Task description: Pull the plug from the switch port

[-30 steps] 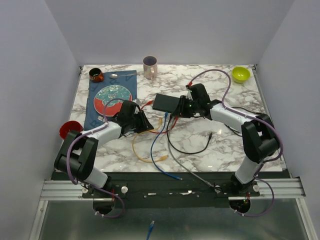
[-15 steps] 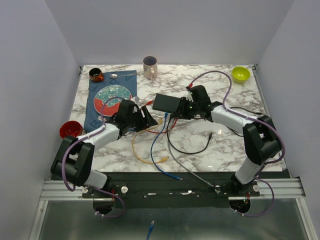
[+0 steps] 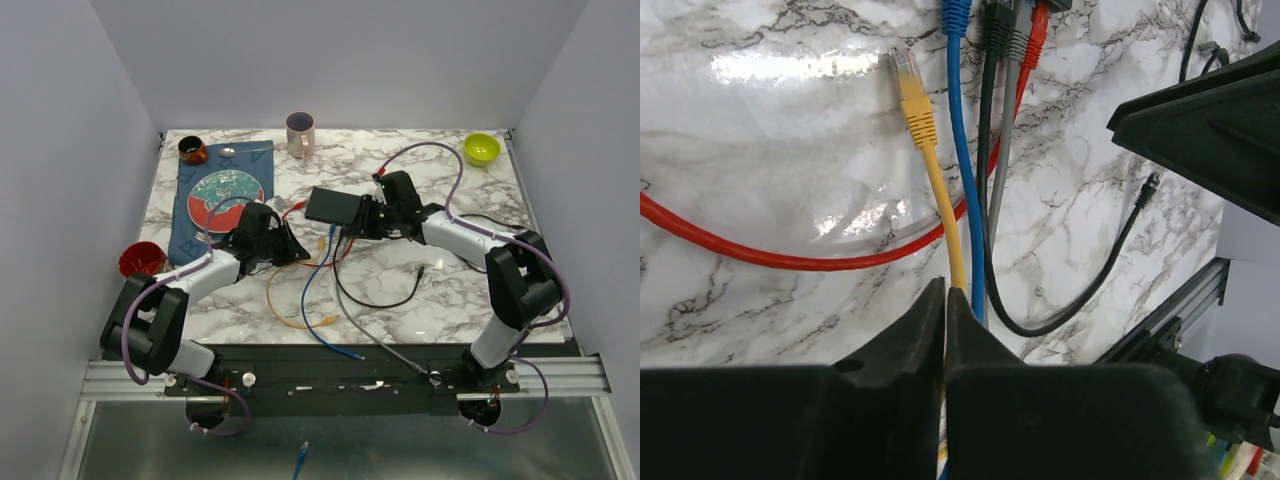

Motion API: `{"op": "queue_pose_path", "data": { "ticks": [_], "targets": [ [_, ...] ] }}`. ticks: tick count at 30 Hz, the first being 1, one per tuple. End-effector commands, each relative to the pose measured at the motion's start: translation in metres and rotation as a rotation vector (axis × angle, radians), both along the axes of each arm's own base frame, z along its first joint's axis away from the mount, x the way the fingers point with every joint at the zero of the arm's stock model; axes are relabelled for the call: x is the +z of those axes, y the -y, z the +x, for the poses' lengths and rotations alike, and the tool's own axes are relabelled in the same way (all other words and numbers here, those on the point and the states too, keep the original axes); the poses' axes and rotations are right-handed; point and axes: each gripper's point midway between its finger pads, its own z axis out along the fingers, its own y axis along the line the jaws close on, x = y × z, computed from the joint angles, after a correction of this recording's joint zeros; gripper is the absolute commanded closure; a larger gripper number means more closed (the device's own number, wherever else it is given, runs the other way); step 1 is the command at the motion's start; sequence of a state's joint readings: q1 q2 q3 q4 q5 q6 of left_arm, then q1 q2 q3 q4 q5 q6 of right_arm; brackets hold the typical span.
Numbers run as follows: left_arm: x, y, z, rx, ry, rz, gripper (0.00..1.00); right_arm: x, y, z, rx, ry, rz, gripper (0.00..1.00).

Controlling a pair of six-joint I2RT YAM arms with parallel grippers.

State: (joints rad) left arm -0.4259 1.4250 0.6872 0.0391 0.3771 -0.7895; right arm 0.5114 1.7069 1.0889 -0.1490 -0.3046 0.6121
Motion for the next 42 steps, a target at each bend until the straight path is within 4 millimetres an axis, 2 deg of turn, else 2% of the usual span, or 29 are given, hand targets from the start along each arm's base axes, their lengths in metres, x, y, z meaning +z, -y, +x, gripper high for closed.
{"op": "queue_pose_path", "data": {
  "ticks": [1, 3, 5, 9, 10, 11, 13, 14, 15, 16, 18, 19, 21, 22, 23, 24, 27, 29, 33, 38, 42],
  "targets": [
    [0.017, 0.002, -0.008, -0.037, 0.039, -0.029, 0.96, 0.024, -0.010, 0.000, 0.030, 0.050, 0.051, 0.64],
    [0.025, 0.004, -0.007, -0.038, 0.056, -0.040, 1.00, 0.029, -0.012, -0.002, 0.038, 0.057, 0.062, 0.64],
    [0.038, 0.005, -0.006, -0.034, 0.081, -0.061, 1.00, 0.043, -0.017, -0.006, 0.062, 0.081, 0.096, 0.64],
    [0.066, 0.007, 0.005, -0.012, 0.138, -0.080, 1.00, 0.080, -0.044, -0.027, 0.194, 0.127, 0.234, 0.62],
    [0.071, 0.006, 0.010, 0.000, 0.153, -0.077, 1.00, 0.090, -0.051, -0.033, 0.234, 0.139, 0.261, 0.60],
    [0.066, 0.002, 0.008, 0.017, 0.122, -0.050, 1.00, 0.098, -0.056, -0.037, 0.256, 0.163, 0.268, 0.53],
    [0.075, -0.008, 0.019, 0.078, 0.151, -0.001, 0.87, 0.103, -0.069, -0.050, 0.316, 0.179, 0.257, 0.47],
    [0.073, -0.013, 0.019, 0.097, 0.144, 0.025, 0.75, 0.105, -0.074, -0.052, 0.334, 0.184, 0.242, 0.44],
    [0.077, -0.018, 0.021, 0.116, 0.157, 0.044, 0.62, 0.102, -0.080, -0.058, 0.371, 0.206, 0.210, 0.43],
    [0.077, -0.024, 0.022, 0.142, 0.160, 0.074, 0.48, 0.096, -0.080, -0.055, 0.362, 0.215, 0.169, 0.43],
    [0.079, -0.038, 0.021, 0.183, 0.168, 0.131, 0.39, 0.086, -0.083, -0.057, 0.389, 0.208, 0.113, 0.43],
    [0.084, -0.044, 0.019, 0.193, 0.182, 0.152, 0.38, 0.082, -0.084, -0.055, 0.384, 0.214, 0.092, 0.43],
    [0.076, -0.062, 0.014, 0.248, 0.160, 0.225, 0.35, 0.072, -0.085, -0.054, 0.396, 0.226, 0.040, 0.43],
    [0.081, -0.068, 0.011, 0.266, 0.172, 0.235, 0.32, 0.068, -0.084, -0.051, 0.387, 0.235, 0.007, 0.43],
    [0.076, -0.084, 0.009, 0.329, 0.155, 0.286, 0.30, 0.063, -0.083, -0.051, 0.393, 0.232, -0.019, 0.43],
    [0.075, -0.091, 0.006, 0.361, 0.145, 0.295, 0.27, 0.062, -0.086, -0.051, 0.411, 0.255, -0.046, 0.43],
    [0.075, -0.117, 0.000, 0.476, 0.098, 0.310, 0.19, 0.040, -0.080, -0.043, 0.392, 0.282, -0.171, 0.42],
    [0.073, -0.129, -0.004, 0.513, 0.067, 0.316, 0.17, 0.030, -0.075, -0.036, 0.370, 0.292, -0.224, 0.42],
    [0.066, -0.138, -0.012, 0.542, 0.010, 0.303, 0.14, 0.023, -0.072, -0.026, 0.391, 0.336, -0.311, 0.40],
    [0.058, -0.137, -0.019, 0.533, -0.026, 0.259, 0.13, 0.015, -0.076, -0.024, 0.433, 0.373, -0.391, 0.39],
    [0.050, -0.139, -0.024, 0.533, -0.042, 0.246, 0.13, 0.012, -0.089, -0.025, 0.484, 0.420, -0.447, 0.38]
  ]
}}
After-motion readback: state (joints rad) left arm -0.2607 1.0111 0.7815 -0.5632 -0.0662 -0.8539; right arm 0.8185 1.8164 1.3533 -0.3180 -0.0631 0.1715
